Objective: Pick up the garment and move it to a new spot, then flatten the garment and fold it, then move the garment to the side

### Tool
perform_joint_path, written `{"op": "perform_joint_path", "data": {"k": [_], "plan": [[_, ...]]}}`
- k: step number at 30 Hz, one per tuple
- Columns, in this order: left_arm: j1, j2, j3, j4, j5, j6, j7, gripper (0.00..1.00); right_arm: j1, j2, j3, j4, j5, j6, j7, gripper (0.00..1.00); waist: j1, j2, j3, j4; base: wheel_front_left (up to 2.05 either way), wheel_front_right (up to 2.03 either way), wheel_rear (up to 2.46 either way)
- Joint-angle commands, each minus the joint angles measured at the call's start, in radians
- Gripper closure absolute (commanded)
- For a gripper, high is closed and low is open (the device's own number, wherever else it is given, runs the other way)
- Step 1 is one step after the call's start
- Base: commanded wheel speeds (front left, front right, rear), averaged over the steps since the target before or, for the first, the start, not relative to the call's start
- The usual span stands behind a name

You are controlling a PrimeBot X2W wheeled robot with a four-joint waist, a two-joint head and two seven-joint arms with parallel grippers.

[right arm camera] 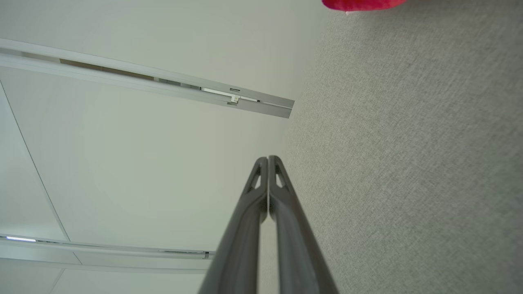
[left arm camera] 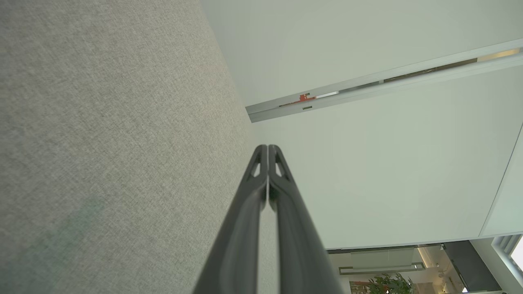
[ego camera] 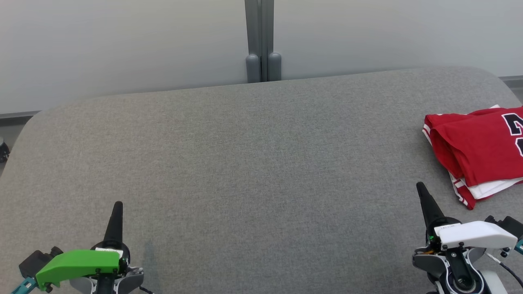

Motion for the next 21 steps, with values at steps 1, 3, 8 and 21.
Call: {"op": "perform_joint_path", "data": {"k": [1,3,8,21], "plan": [[-0.023,0.005,0.008,-0.009,-0.021,-0.009,0.006,1.0,-0.019,-0.005,-0.006,-0.01,0.024,0.001,0.007,1.0,0.0,0.0,0.0,0.0,0.0,0.0,0.0],[-0.025,0.005,0.011,-0.01,-0.036,-0.01,0.01,1.0,-0.02,-0.005,-0.008,-0.01,0.04,0.001,0.012,1.0,0.0,0.0,0.001,0.0,0.0,0.0,0.0],[-0.03,0.005,0.018,-0.01,-0.072,-0.015,0.02,1.0,-0.021,-0.005,-0.013,-0.01,0.08,0.001,0.023,1.0,0.0,0.0,0.002,0.0,0.0,0.0,0.0],[-0.043,0.006,0.034,-0.01,-0.16,-0.026,0.046,1.0,-0.028,-0.004,-0.027,-0.01,0.174,0.0,0.049,1.0,0.0,0.0,0.005,-0.001,0.0,0.0,0.0]]}}
